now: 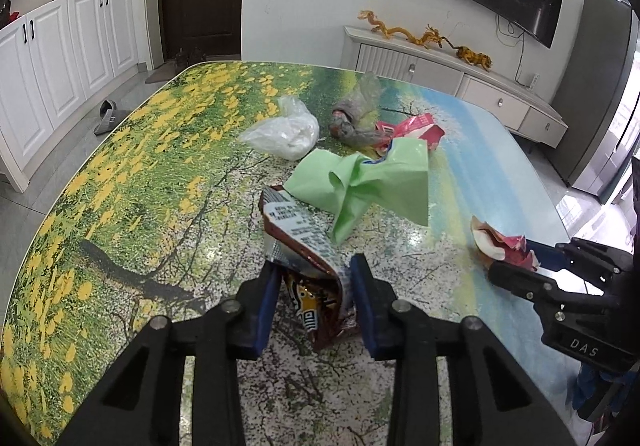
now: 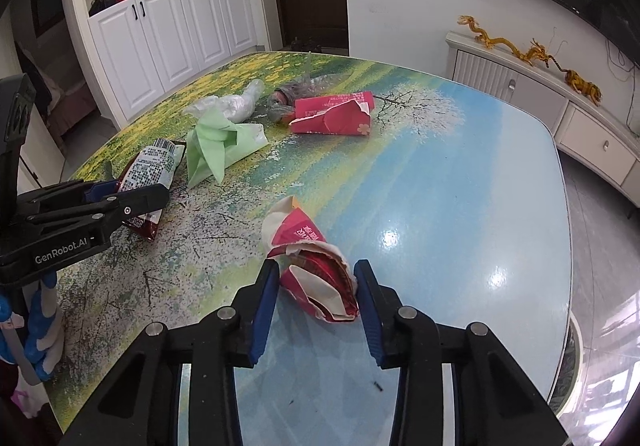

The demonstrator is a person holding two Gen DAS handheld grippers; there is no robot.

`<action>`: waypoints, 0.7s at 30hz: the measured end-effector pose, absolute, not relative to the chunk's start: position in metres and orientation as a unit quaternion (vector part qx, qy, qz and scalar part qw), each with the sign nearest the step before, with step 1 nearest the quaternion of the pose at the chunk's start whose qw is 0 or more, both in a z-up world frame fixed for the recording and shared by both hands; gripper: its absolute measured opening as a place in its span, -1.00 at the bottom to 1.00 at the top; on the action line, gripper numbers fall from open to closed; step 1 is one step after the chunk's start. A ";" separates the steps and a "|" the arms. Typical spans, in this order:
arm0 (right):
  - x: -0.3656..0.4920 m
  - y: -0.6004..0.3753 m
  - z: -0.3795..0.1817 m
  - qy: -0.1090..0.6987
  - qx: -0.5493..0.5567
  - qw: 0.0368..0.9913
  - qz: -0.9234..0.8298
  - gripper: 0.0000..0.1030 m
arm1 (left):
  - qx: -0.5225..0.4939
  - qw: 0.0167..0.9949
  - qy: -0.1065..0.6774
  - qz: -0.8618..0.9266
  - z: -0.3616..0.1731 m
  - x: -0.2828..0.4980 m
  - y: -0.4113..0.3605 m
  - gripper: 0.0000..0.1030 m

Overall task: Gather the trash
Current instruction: 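Grasp the pink wrapper with the right gripper while the left grasps the chip bag, then carry both items over the trash bin and open both grippers to drop them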

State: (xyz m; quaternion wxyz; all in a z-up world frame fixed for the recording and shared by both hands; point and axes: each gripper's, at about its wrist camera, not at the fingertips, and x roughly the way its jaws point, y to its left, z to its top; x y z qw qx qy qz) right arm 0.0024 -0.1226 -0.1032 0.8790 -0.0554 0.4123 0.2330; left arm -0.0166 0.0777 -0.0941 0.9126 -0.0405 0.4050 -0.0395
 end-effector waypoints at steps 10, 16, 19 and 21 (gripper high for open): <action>-0.023 -0.123 -0.079 0.382 -0.026 0.896 0.226 -0.30 | -0.052 0.926 0.369 -0.060 -0.065 -0.044 0.083 -0.49; -0.040 -0.125 -0.054 0.349 -0.019 0.911 0.219 -0.30 | -0.064 0.932 0.349 -0.069 -0.046 -0.057 0.088 -0.53; -0.046 -0.131 -0.043 0.334 -0.015 0.919 0.211 -0.30 | -0.061 0.937 0.338 -0.072 -0.034 -0.062 0.086 -0.55; -0.049 -0.137 -0.036 0.324 -0.009 0.923 0.206 -0.30 | -0.056 0.940 0.328 -0.074 -0.024 -0.064 0.084 -0.55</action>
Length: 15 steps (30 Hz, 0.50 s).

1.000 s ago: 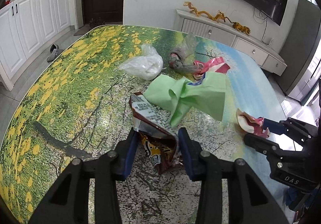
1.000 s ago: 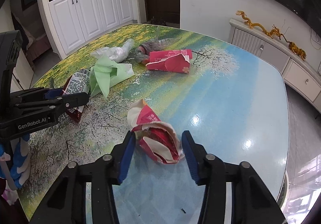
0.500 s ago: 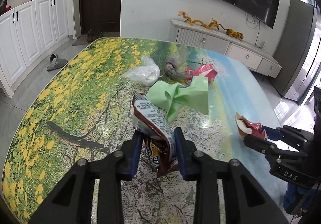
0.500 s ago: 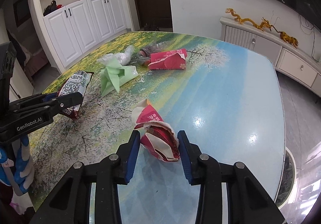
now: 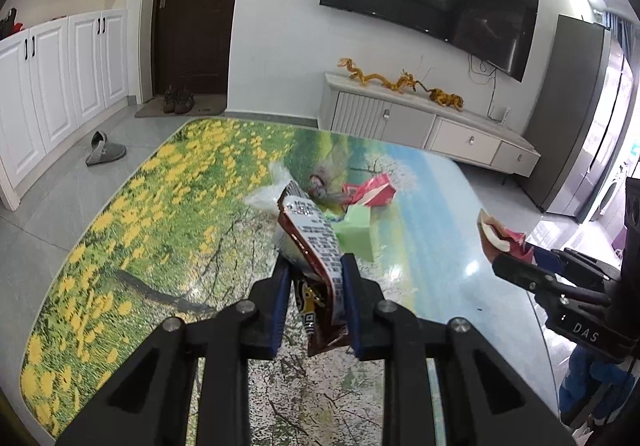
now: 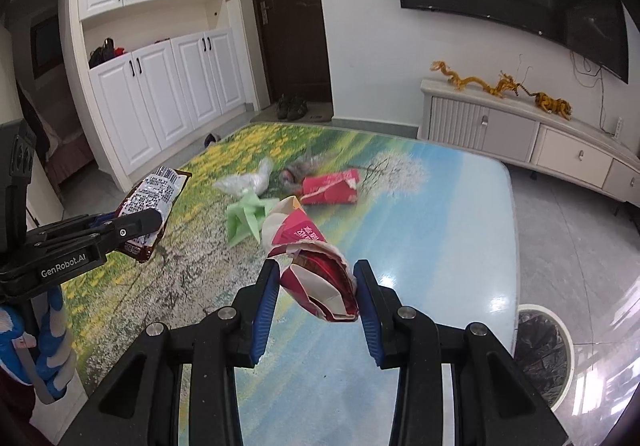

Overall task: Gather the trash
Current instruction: 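Carry both items over the trash bin and open both grippers to drop them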

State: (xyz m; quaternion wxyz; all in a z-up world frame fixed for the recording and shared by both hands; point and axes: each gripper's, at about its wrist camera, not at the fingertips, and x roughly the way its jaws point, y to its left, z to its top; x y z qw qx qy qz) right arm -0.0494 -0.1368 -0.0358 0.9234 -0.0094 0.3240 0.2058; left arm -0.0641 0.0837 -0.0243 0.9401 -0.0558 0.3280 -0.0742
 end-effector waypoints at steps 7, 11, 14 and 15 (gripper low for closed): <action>-0.057 -0.162 -0.011 0.287 0.014 0.940 0.183 -0.30 | -0.043 0.952 0.290 -0.087 0.014 -0.067 0.071 -0.57; -0.061 -0.178 -0.002 0.270 0.029 0.948 0.166 -0.30 | -0.036 0.956 0.274 -0.098 0.034 -0.065 0.060 -0.57; -0.062 -0.194 0.003 0.260 0.045 0.953 0.149 -0.30 | -0.027 0.959 0.262 -0.109 0.048 -0.062 0.046 -0.57; -0.062 -0.200 0.005 0.256 0.050 0.955 0.141 -0.30 | -0.024 0.959 0.258 -0.113 0.052 -0.061 0.040 -0.57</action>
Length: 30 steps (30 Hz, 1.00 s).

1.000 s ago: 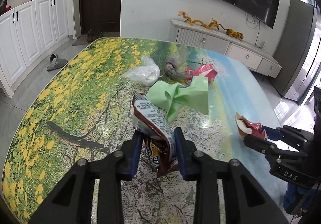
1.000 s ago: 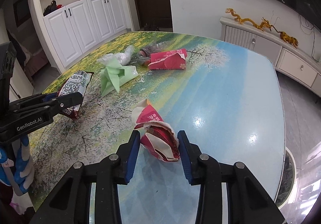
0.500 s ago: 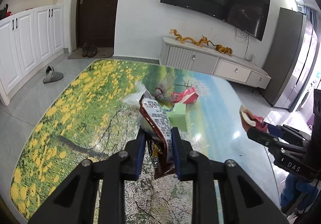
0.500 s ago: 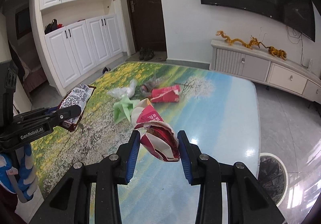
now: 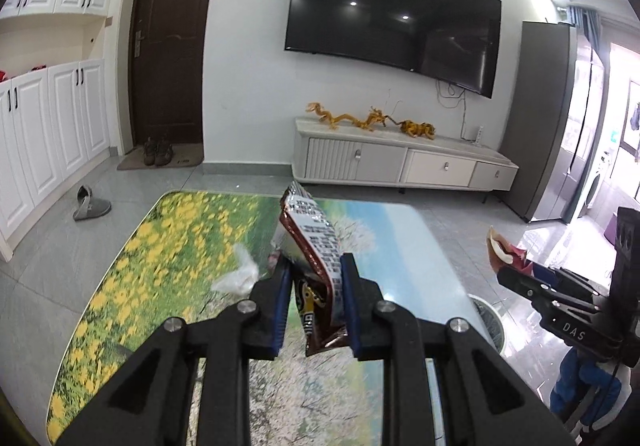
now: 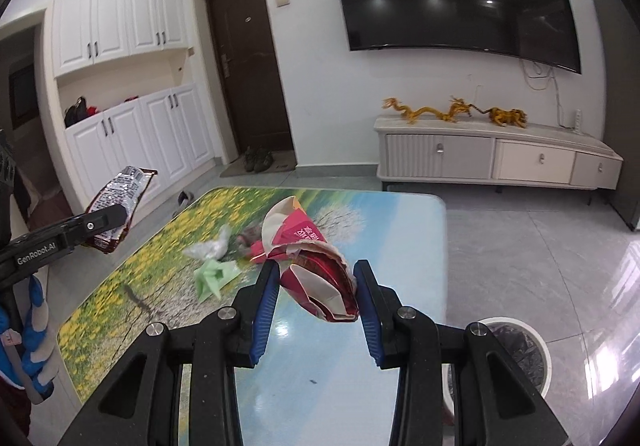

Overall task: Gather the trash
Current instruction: 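Carry both items over the trash bin and open both grippers to drop them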

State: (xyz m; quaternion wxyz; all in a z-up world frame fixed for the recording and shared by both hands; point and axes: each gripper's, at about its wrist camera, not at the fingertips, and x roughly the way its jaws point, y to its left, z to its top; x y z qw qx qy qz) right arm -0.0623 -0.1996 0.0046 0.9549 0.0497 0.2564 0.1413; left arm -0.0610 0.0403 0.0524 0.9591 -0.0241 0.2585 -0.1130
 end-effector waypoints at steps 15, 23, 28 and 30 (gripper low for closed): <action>-0.070 -0.308 -0.002 0.232 0.091 0.968 -0.014 -0.30 | 0.025 0.934 0.269 -0.233 0.064 -0.022 -0.099 -0.57; -0.059 -0.375 -0.055 0.277 0.160 0.945 -0.073 -0.30 | 0.070 0.898 0.316 -0.298 0.026 0.006 -0.200 -0.57; -0.048 -0.414 -0.093 0.312 0.202 0.924 -0.089 -0.29 | 0.104 0.872 0.353 -0.323 -0.012 0.030 -0.257 -0.56; -0.041 -0.424 -0.110 0.328 0.215 0.915 -0.094 -0.29 | 0.117 0.862 0.367 -0.328 -0.028 0.039 -0.277 -0.56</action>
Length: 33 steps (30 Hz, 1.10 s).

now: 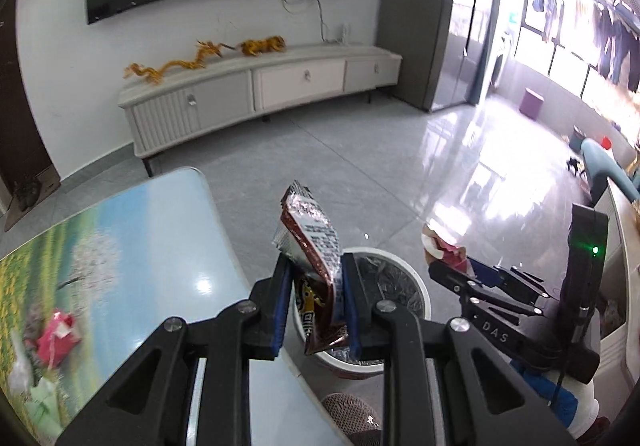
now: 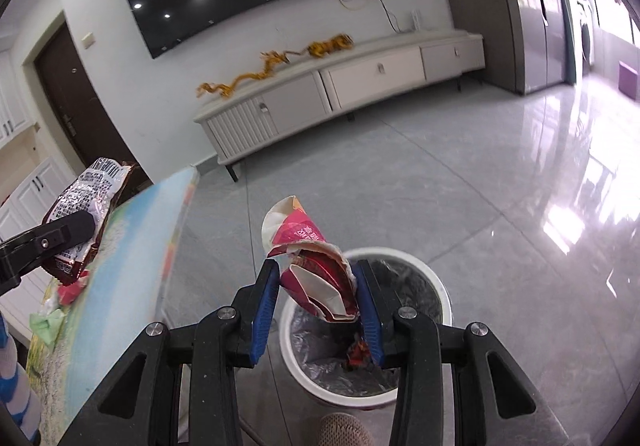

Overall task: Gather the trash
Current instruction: 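Carry both items over the trash bin and open both grippers to drop them, then move both tools back over the remaining wrappers on the table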

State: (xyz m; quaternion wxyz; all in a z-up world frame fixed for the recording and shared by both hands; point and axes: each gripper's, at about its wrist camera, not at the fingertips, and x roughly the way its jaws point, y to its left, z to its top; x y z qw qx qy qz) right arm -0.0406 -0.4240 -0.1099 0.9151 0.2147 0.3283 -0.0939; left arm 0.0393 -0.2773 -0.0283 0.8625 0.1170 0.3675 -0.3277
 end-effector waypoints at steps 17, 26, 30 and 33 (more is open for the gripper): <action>-0.013 -0.477 -0.194 0.401 0.285 0.862 -0.124 0.00 | 0.118 0.801 0.463 -0.361 -0.104 0.086 -0.360 -0.25; -0.020 -0.486 -0.190 0.399 0.289 0.858 -0.147 0.08 | 0.097 0.807 0.467 -0.348 -0.108 0.088 -0.360 -0.17; -0.023 -0.485 -0.176 0.388 0.285 0.863 -0.154 0.15 | 0.087 0.820 0.455 -0.336 -0.097 0.084 -0.350 -0.17; -0.026 -0.480 -0.163 0.377 0.279 0.869 -0.159 0.19 | 0.085 0.834 0.439 -0.325 -0.085 0.075 -0.343 -0.17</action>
